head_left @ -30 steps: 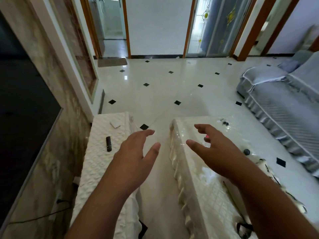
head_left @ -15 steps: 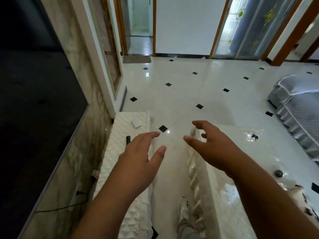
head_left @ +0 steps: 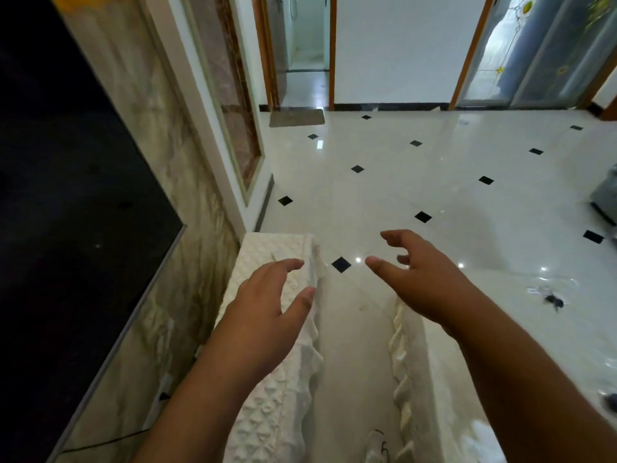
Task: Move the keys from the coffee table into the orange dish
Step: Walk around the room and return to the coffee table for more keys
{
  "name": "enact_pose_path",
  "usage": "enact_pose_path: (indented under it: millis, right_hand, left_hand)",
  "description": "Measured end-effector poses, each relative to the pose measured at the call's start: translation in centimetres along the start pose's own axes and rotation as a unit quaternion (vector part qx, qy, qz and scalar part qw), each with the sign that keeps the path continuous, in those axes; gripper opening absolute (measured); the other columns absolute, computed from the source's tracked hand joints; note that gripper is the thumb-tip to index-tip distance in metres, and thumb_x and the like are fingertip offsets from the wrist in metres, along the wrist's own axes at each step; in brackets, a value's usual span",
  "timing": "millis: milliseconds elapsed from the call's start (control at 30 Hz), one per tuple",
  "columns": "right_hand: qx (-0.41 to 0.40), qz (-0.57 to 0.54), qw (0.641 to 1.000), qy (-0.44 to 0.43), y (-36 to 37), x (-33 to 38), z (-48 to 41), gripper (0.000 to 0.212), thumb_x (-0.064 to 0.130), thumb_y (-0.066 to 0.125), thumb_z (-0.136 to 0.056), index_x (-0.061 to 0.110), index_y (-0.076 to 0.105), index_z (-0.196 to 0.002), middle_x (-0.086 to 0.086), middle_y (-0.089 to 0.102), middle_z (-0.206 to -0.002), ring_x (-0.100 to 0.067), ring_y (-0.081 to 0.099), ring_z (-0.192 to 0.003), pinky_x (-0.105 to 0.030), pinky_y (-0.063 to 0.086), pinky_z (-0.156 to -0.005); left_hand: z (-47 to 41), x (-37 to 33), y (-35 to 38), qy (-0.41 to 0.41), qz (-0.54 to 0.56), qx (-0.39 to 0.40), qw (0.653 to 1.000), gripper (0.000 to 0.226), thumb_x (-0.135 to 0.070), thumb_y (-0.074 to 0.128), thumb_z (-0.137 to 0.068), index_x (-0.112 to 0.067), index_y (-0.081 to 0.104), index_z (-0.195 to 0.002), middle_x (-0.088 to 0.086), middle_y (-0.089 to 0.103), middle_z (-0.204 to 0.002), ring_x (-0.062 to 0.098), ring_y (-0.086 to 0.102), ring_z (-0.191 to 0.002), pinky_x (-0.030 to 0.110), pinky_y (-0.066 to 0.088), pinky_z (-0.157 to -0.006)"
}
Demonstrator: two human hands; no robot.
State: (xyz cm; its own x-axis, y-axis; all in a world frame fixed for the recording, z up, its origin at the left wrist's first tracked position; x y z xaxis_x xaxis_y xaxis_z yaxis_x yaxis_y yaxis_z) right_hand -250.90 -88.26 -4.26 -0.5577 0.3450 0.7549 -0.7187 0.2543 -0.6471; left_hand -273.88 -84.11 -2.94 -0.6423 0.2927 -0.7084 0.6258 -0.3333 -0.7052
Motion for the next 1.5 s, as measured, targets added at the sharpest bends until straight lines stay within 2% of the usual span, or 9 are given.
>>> enact_pose_path:
  millis: [500,833,1033,1133,1200,1267,1333,1433,1500]
  right_hand:
    - [-0.036,0.022,0.999,0.021,-11.7,-9.7,-12.9,0.071,0.059,0.06,-0.085,0.04,0.029,-0.147,0.009,0.038,-0.151,-0.011,0.048,-0.124,-0.031,0.04,-0.093]
    - [-0.074,0.052,0.99,0.105,-16.4,-15.2,-21.0,0.068,0.062,0.059,-0.084,0.043,0.032,-0.144,0.008,0.035,-0.152,-0.002,0.044,-0.106,-0.029,0.039,-0.09]
    - [-0.091,0.073,0.986,0.123,-17.6,-13.5,-29.9,0.066,0.06,0.059,-0.085,0.042,0.034,-0.143,0.008,0.037,-0.151,-0.006,0.049,-0.112,-0.028,0.038,-0.09]
    - [-0.091,0.074,0.986,0.121,-17.4,-11.3,-35.2,0.064,0.061,0.059,-0.085,0.043,0.035,-0.142,0.012,0.038,-0.149,-0.001,0.049,-0.101,-0.027,0.038,-0.088]
    - [-0.102,0.07,0.986,0.115,-16.9,-9.8,-38.6,0.063,0.06,0.059,-0.085,0.043,0.036,-0.141,0.013,0.039,-0.148,0.0,0.051,-0.094,-0.027,0.039,-0.087]
    - [-0.105,0.063,0.987,0.107,-16.0,-8.8,-41.4,0.063,0.06,0.06,-0.084,0.042,0.037,-0.141,0.013,0.039,-0.148,-0.003,0.053,-0.103,-0.029,0.041,-0.09]
    - [-0.082,0.062,0.989,0.107,-14.8,-8.1,-43.4,0.066,0.062,0.059,-0.084,0.043,0.036,-0.142,0.013,0.037,-0.15,-0.007,0.05,-0.118,-0.031,0.041,-0.095]
    - [-0.054,0.068,0.99,0.109,-13.8,-7.4,-46.1,0.069,0.065,0.058,-0.083,0.043,0.033,-0.143,0.012,0.036,-0.152,-0.009,0.049,-0.121,-0.032,0.042,-0.097]
    - [-0.051,0.068,0.99,0.11,-13.9,-7.0,-48.5,0.069,0.064,0.058,-0.083,0.041,0.034,-0.144,0.01,0.037,-0.152,-0.01,0.05,-0.12,-0.032,0.042,-0.095]
  left_hand:
    - [-16.7,-9.9,8.3,0.041,-0.01,0.0,0.999,0.044,-0.058,0.047,-0.089,-0.049,0.04,-0.132,-0.024,0.044,-0.138,0.0,0.04,-0.125,0.034,0.042,-0.103]
    - [-30.0,-13.5,14.5,0.118,-0.007,0.078,0.99,0.044,-0.061,0.048,-0.087,-0.054,0.037,-0.13,-0.031,0.038,-0.129,-0.021,0.039,-0.099,0.01,0.033,-0.078]
    - [-40.5,-12.9,13.6,0.13,-0.003,0.101,0.986,0.046,-0.059,0.047,-0.088,-0.05,0.038,-0.133,-0.024,0.04,-0.138,-0.011,0.042,-0.1,0.028,0.043,-0.094]
    - [-45.9,-12.0,11.9,0.128,0.002,0.097,0.987,0.046,-0.059,0.047,-0.089,-0.05,0.039,-0.133,-0.023,0.041,-0.14,-0.002,0.041,-0.118,0.033,0.042,-0.1]
    - [-49.0,-11.3,11.2,0.13,-0.001,0.103,0.986,0.047,-0.059,0.047,-0.089,-0.05,0.038,-0.134,-0.023,0.04,-0.14,0.001,0.04,-0.123,0.031,0.041,-0.099]
    - [-51.8,-10.7,10.7,0.133,-0.005,0.106,0.985,0.047,-0.058,0.047,-0.089,-0.049,0.038,-0.135,-0.024,0.04,-0.139,0.001,0.042,-0.121,0.028,0.041,-0.096]
    - [-54.1,-10.2,10.0,0.13,-0.002,0.105,0.986,0.047,-0.058,0.047,-0.089,-0.049,0.039,-0.134,-0.027,0.04,-0.132,-0.005,0.044,-0.112,0.019,0.039,-0.086]
    - [-57.2,-10.1,8.7,0.125,0.012,0.098,0.987,0.045,-0.061,0.046,-0.088,-0.053,0.038,-0.132,-0.032,0.036,-0.122,-0.02,0.04,-0.096,0.007,0.031,-0.072]
    - [-59.4,-10.1,8.3,0.125,0.016,0.094,0.988,0.046,-0.061,0.046,-0.087,-0.052,0.039,-0.132,-0.031,0.037,-0.122,-0.019,0.041,-0.094,0.006,0.03,-0.07]
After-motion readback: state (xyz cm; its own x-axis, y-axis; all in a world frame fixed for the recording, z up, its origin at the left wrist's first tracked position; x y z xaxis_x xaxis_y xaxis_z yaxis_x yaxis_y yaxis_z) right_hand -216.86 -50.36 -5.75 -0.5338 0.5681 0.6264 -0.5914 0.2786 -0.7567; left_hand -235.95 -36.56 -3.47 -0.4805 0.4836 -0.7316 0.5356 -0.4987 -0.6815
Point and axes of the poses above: each hand's wrist, its own z-axis away from the middle knuckle, its own y-axis out of the palm, x = y × z, the point moved 9 cm from there along -z, towards the middle knuckle
